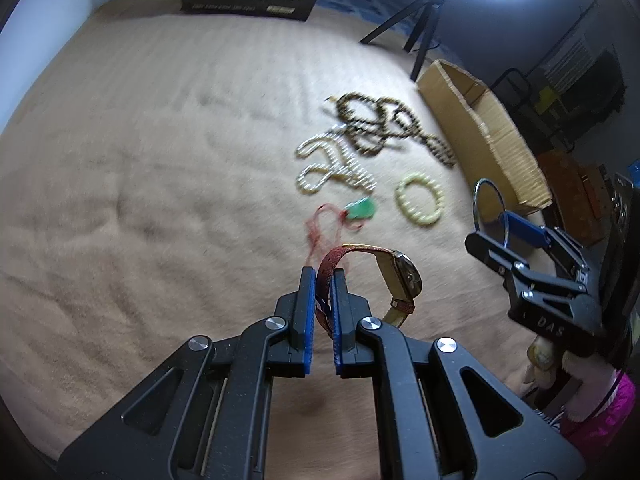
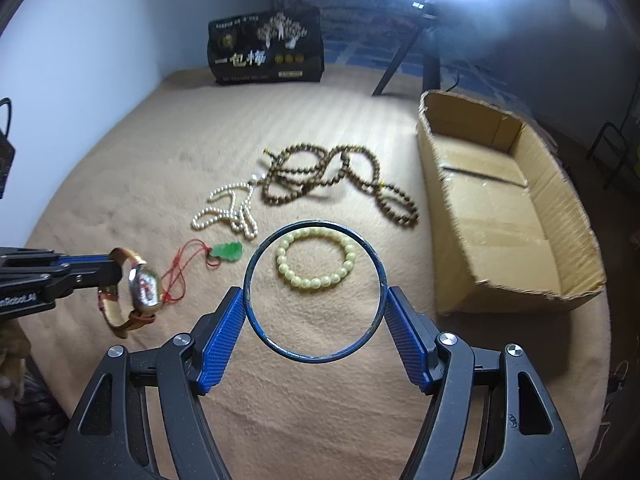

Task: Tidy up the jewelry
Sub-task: 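Drop the watch from the left tool into the box while the right drops the bangle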

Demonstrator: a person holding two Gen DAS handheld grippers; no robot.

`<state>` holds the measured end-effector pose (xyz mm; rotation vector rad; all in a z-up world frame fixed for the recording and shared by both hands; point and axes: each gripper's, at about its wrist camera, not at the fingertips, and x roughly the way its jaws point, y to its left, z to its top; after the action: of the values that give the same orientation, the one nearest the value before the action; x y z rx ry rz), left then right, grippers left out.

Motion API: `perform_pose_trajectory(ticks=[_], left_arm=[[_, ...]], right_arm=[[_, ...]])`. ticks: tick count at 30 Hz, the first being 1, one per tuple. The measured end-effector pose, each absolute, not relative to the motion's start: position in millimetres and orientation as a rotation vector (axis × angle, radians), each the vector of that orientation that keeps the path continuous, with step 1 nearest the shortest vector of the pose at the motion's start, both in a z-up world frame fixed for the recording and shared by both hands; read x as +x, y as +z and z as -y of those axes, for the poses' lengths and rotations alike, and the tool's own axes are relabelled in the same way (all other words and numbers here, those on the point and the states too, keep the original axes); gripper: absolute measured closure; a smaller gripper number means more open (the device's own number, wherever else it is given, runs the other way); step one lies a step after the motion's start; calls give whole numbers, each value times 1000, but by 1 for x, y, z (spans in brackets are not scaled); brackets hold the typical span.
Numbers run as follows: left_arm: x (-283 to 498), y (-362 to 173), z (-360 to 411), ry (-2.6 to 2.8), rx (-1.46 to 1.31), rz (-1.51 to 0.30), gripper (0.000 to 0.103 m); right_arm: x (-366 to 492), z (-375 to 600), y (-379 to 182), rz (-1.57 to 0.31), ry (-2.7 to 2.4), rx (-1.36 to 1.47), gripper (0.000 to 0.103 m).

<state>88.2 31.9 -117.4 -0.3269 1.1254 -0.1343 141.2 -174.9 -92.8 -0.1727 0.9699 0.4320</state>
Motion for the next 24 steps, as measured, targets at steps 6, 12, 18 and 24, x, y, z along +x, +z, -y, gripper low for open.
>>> perform_pose_trajectory(ticks=[6, 12, 18, 24], left_arm=[[103, -99, -13, -168, -331, -1083, 98], [120, -82, 9, -202, -327, -1046, 98], [144, -66, 28, -221, -300, -1002, 98], [177, -59, 48, -247, -314, -986, 98]], right_arm=[[141, 195, -72, -920, 394, -180, 33], [150, 224, -58, -898, 340, -148, 33], [164, 249, -48, -889, 294, -136, 33], [178, 271, -40, -880, 257, -149, 33]])
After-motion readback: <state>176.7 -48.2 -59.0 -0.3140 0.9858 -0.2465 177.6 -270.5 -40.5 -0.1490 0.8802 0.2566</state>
